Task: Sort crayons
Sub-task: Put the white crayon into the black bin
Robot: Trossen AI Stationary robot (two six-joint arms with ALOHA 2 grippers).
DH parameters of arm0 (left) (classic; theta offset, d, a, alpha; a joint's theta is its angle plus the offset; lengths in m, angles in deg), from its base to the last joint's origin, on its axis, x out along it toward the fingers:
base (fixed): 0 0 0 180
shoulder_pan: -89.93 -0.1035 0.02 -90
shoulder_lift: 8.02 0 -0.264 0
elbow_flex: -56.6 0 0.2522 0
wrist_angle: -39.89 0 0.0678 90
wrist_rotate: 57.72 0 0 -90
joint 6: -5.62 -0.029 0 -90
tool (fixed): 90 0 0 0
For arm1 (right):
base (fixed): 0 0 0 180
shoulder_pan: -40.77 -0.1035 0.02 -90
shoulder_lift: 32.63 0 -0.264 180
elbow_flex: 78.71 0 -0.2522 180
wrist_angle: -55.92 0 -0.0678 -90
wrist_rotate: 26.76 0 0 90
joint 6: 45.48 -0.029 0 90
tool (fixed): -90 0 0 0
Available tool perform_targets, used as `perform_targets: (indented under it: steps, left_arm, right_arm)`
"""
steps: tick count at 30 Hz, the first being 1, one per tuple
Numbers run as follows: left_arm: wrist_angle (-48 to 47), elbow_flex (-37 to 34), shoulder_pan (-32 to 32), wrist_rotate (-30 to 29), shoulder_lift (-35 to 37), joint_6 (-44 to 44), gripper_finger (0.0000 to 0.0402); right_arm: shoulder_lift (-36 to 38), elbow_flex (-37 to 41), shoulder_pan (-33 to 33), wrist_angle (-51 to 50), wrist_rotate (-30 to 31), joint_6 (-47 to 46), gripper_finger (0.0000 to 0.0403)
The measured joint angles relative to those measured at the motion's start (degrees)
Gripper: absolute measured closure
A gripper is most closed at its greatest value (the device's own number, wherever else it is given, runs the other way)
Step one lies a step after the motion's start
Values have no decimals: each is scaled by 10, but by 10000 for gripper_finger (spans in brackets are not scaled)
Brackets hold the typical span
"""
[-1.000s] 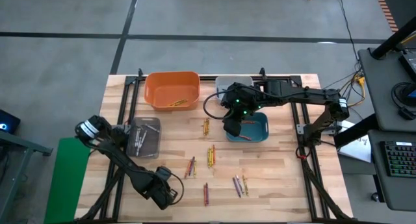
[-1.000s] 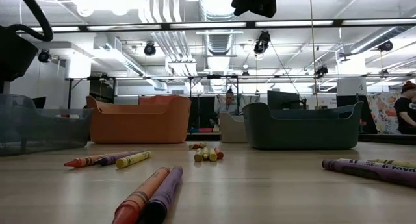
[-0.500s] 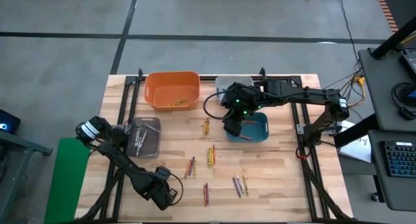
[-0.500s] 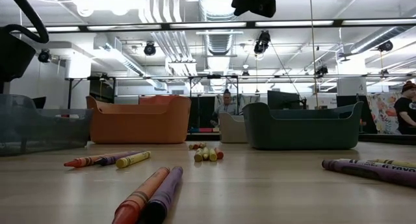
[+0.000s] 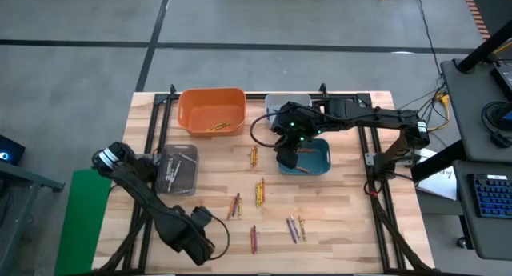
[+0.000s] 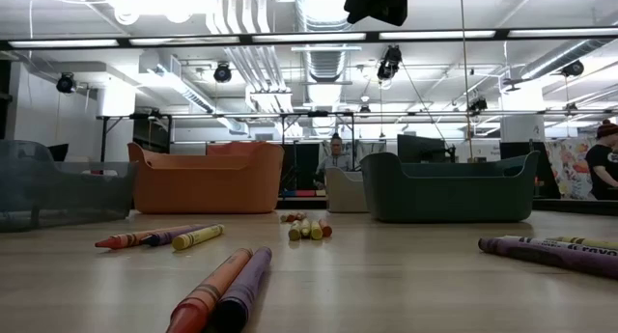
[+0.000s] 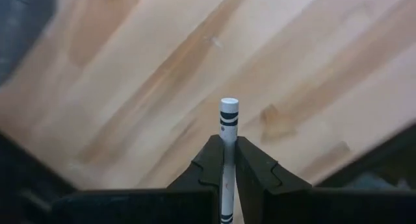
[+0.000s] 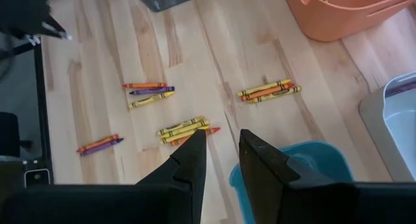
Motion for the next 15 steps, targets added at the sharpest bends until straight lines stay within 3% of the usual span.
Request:
perform_targets:
  steps: [6, 15]
  left_arm:
    - [-94, 54, -21, -28, 41, -20, 400]
    - [-165, 32, -121, -136, 152, 1, 400]
  right_arm:
    - [0, 0, 0, 0, 0, 6, 321]
    - [0, 0, 0, 0, 0, 9, 321]
